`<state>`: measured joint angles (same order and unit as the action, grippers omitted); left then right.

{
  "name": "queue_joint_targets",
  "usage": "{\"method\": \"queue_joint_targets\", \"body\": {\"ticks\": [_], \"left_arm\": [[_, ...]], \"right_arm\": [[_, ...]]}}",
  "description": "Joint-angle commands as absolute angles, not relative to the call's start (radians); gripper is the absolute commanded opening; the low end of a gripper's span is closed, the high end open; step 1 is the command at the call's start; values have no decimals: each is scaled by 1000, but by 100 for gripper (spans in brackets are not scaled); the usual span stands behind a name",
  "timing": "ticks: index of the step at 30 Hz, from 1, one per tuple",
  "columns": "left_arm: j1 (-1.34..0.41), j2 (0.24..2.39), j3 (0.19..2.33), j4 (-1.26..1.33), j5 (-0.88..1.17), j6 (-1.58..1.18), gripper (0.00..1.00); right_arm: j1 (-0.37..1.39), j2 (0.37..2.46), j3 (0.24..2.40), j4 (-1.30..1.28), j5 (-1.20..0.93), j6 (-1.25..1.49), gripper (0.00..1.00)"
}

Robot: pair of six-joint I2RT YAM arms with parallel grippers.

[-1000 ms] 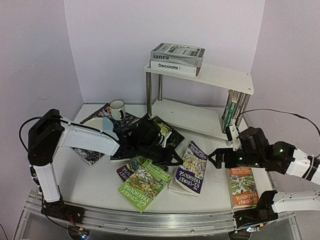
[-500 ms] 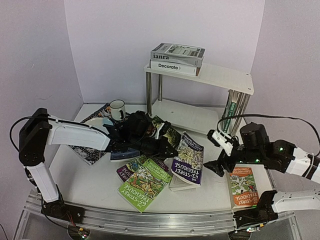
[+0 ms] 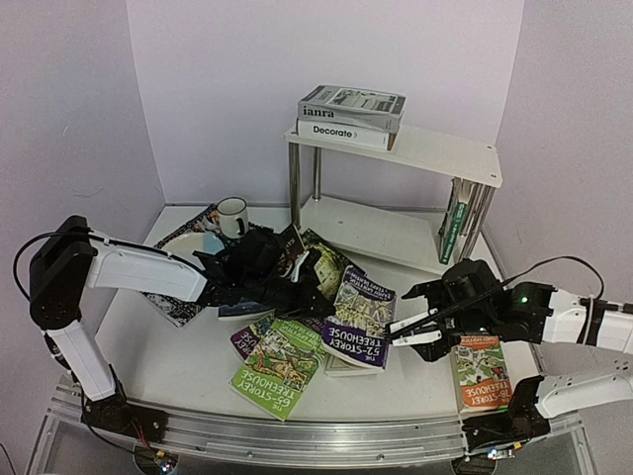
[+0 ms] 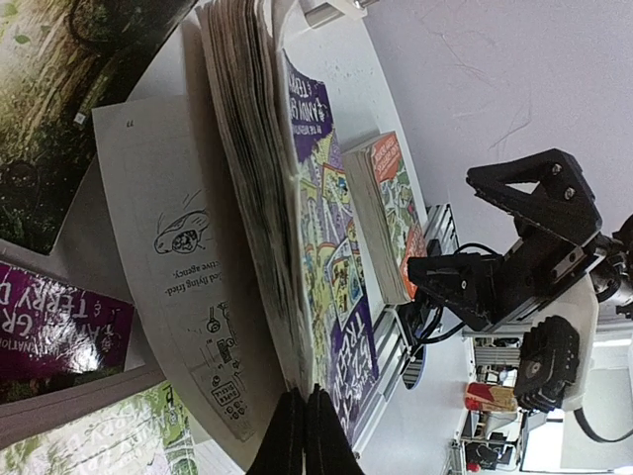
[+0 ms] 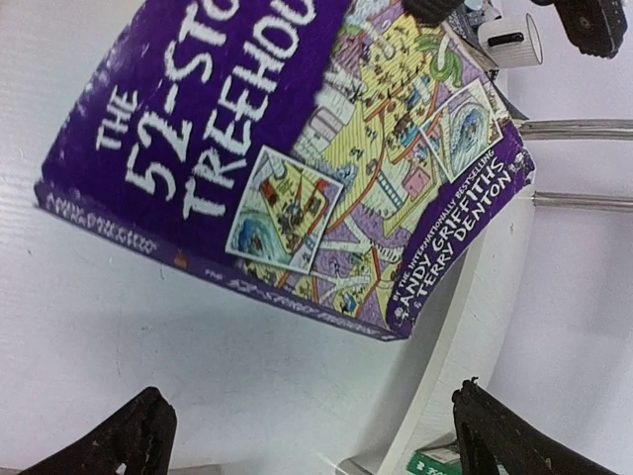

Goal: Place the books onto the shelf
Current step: Pick up the book at the center of the board.

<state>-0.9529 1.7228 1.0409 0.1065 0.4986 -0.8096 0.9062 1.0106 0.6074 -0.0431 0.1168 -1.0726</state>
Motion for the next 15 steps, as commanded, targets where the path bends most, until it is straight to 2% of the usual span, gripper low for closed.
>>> {"method": "queue_joint_targets", "body": {"ticks": [1, 8, 11, 15], "left_arm": [[-937, 1661, 1031, 155, 503, -787, 0], [-922, 1653, 1023, 155, 508, -779, 0], [-917, 1647, 1019, 155, 509, -776, 0], [-908, 1643, 1006, 155, 505, -775, 0]], "right_arm": [[978, 1047, 553, 72, 299, -1247, 98], [1023, 1100, 499, 333, 347, -1384, 98], [1032, 1144, 477, 422, 351, -1405, 94], [1053, 1207, 386, 662, 341, -1477, 88]]}}
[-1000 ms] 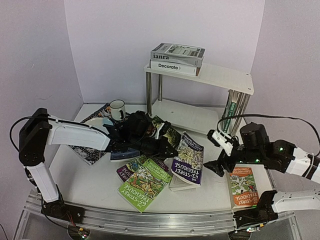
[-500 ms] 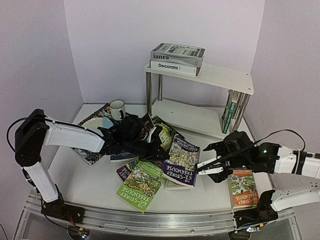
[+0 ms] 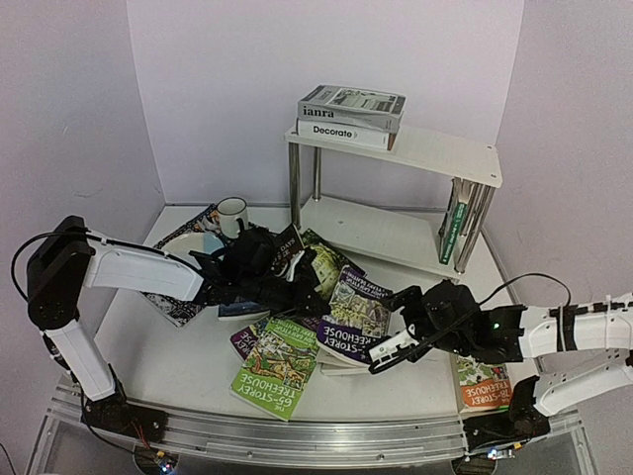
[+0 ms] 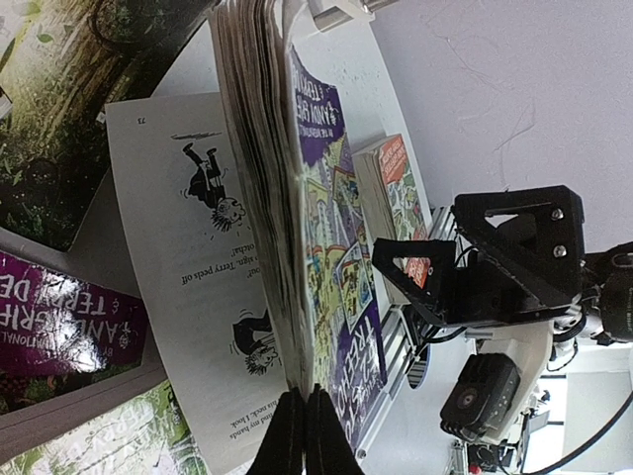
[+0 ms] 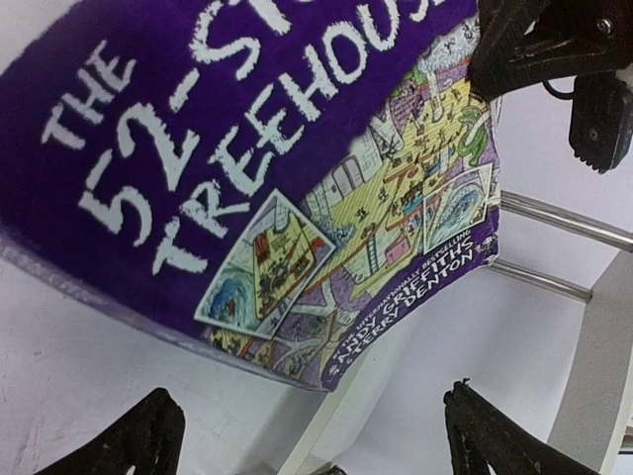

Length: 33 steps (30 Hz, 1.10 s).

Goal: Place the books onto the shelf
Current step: Pick up the book at the center of the board, then pass from the left arm to the right

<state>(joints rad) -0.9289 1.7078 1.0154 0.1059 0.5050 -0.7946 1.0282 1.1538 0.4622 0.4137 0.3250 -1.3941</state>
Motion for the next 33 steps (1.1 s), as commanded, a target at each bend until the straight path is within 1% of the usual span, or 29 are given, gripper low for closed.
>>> {"method": "queue_joint_targets", "body": {"ticks": [1, 5, 9, 13, 18, 21, 25, 29, 30, 31, 32, 33], "left_arm": [[-906, 1643, 1004, 155, 505, -775, 0], [-902, 1646, 1001, 155, 506, -778, 0], [-901, 1646, 1000, 155, 505, -775, 0], [-895, 1658, 994, 154, 504, -775, 0], [-893, 1674, 995, 154, 501, -782, 0], [-893, 1677, 993, 154, 497, -779, 0], [-891, 1684, 986, 151, 491, -774, 0], [-891, 1688, 978, 149, 485, -769, 1], [-891, 1686, 977, 149, 484, -766, 3], [-891, 1684, 975, 149, 483, -763, 7], [-891, 1681, 973, 148, 482, -760, 13], [-891, 1677, 972, 147, 480, -755, 21]], "right_arm": [[1060, 1218, 381, 692, 343, -1481, 87], [1074, 1238, 376, 722, 348, -1486, 86], [1081, 1212, 384, 710, 322, -1465, 76], [1083, 1213, 397, 695, 318, -1465, 72], [1083, 1266, 426, 689, 324, -1468, 70], [1084, 1290, 444, 690, 334, -1465, 65], [1084, 1302, 457, 684, 325, -1464, 50], [1084, 1292, 466, 674, 328, -1448, 23], [1084, 1284, 468, 669, 328, -1440, 18], [1084, 1274, 469, 665, 330, -1431, 12], [1083, 1263, 471, 662, 333, -1419, 6], [1083, 1250, 473, 660, 337, -1403, 1]]}}
